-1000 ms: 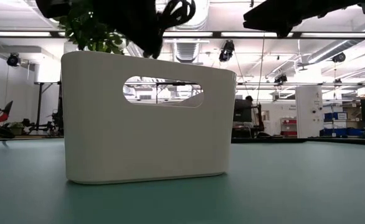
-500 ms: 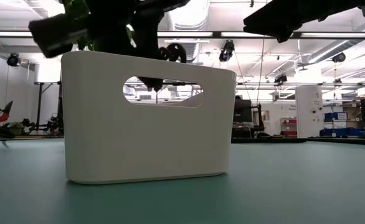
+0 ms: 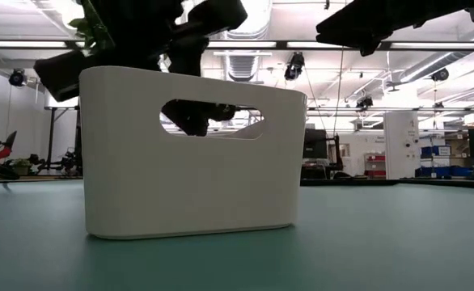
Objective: Pick and place USB-C Cables
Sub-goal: Put the black charger cable into the white bin
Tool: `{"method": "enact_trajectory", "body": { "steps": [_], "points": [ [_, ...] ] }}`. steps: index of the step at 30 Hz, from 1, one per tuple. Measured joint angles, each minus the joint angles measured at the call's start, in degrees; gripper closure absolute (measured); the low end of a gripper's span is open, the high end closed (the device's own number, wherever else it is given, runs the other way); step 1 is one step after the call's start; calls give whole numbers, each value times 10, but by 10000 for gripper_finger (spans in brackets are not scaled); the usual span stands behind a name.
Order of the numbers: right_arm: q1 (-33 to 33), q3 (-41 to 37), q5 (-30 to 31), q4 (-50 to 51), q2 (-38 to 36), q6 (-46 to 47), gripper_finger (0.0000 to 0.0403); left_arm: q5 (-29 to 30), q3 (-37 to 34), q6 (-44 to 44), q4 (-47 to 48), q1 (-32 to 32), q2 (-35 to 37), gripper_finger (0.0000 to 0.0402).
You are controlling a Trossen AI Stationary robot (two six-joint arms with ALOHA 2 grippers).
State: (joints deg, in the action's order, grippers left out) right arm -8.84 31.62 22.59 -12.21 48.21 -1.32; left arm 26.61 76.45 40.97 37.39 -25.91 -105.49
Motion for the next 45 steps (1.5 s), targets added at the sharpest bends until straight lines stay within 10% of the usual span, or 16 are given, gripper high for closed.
{"method": "enact_trajectory", "body": {
  "steps": [33,45],
  "points": [
    [0,0,0,10,0,14,232,0,-19,-3,-40,1,0,346],
    [0,-1,0,25,0,-1,232,17,-19,-16,-39,4,4,272]
  ]
}}
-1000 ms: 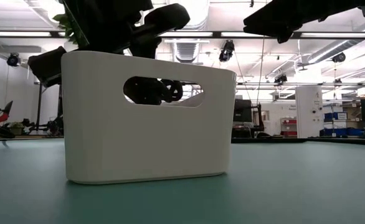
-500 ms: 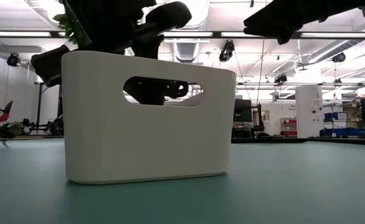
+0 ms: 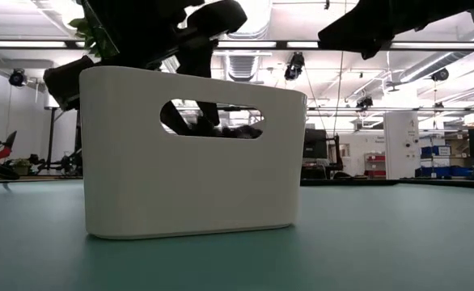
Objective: Pick and place USB-C Cables
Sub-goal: Put the black charger cable into the white bin, then put the white charger cable into the white bin
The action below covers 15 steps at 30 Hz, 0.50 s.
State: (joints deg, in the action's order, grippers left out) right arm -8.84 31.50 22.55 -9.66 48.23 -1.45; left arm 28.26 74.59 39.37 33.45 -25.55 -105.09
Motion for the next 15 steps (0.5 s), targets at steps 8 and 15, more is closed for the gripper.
{"method": "enact_trajectory", "body": {
  "steps": [8,15],
  "points": [
    [0,-9,0,0,0,-31,232,0,3,4,0,11,2,262],
    [0,-27,0,2,0,-42,232,-1,9,3,0,12,2,262]
  ]
}}
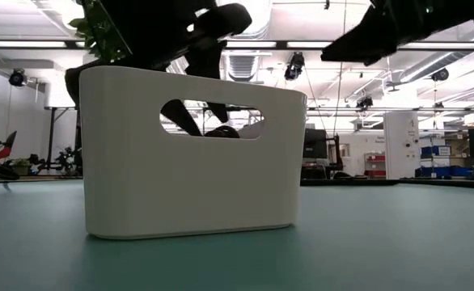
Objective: Pick and place USB-C Cables
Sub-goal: Put the white charger cable into the white bin
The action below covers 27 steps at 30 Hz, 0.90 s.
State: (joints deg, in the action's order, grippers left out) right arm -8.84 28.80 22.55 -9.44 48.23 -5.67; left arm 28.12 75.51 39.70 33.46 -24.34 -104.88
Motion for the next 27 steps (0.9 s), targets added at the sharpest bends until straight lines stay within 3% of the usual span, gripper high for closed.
{"method": "enact_trajectory", "body": {
  "steps": [11,21,27],
  "points": [
    [0,-6,0,-2,0,1,232,28,23,0,0,0,5,262],
    [0,-7,0,-2,0,1,232,105,42,-1,0,0,20,262],
    [0,-8,0,-3,0,1,232,115,60,-1,-1,4,20,262]
  ]
}}
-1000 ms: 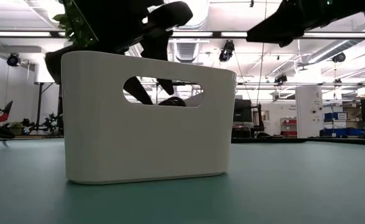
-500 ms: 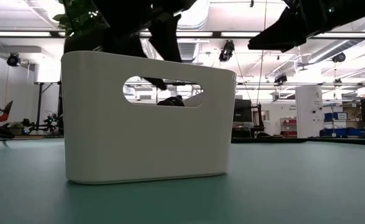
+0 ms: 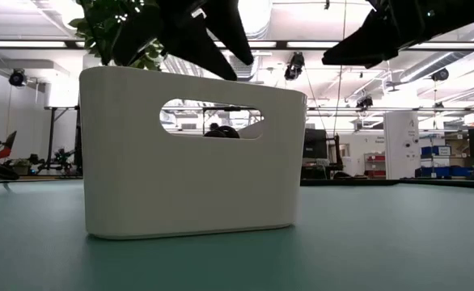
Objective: Pick and place USB-C Cables
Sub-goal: Put the white charger cable into the white bin
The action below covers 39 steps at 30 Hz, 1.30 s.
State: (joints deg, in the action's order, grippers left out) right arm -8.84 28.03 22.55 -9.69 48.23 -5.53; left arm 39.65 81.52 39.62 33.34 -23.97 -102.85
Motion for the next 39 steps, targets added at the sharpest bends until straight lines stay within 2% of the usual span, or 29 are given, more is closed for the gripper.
{"method": "enact_trajectory", "body": {
  "steps": [16,22,26,31,39],
  "points": [
    [0,-6,0,0,0,0,232,19,33,-16,-33,34,0,262],
    [0,-9,-8,0,0,4,232,154,29,-132,-59,28,6,263],
    [0,-10,-58,-2,0,6,232,213,14,-178,-58,7,31,263],
    [0,-10,-64,-3,0,41,232,229,-31,-213,-90,-20,90,263],
    [0,-9,-65,-21,39,105,232,239,-188,-180,-306,-34,199,263]
  ]
}}
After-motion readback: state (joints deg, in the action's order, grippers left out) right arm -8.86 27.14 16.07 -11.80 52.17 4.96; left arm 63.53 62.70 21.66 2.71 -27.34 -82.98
